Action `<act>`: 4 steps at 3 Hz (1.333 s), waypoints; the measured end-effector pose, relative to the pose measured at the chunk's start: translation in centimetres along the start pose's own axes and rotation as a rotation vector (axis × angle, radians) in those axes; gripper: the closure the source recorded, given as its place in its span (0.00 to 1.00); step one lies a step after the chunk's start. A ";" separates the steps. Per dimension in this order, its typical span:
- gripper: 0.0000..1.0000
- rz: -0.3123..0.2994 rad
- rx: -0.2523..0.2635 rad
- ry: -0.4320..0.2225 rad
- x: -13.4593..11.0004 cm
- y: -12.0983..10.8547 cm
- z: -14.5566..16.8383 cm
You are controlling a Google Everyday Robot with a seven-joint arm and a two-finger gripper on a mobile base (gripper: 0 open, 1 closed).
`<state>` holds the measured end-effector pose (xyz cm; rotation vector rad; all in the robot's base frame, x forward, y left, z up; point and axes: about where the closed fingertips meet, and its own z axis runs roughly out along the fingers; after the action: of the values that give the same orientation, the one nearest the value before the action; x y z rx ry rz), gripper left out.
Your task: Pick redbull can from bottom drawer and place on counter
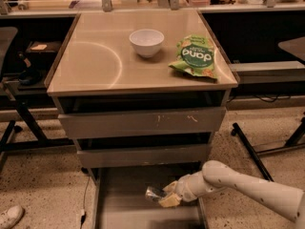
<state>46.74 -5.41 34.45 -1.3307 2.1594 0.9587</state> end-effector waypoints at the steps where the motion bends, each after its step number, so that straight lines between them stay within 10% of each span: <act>1: 1.00 -0.032 0.040 0.010 -3.9 0.8 -5.0; 4: 1.00 -0.068 0.078 -0.007 -8.5 3.8 -9.7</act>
Offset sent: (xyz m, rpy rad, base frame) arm 0.0017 -0.0054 0.0369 -0.0054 -0.0152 -0.0007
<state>47.17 -6.37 47.81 -1.3521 2.1095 0.8430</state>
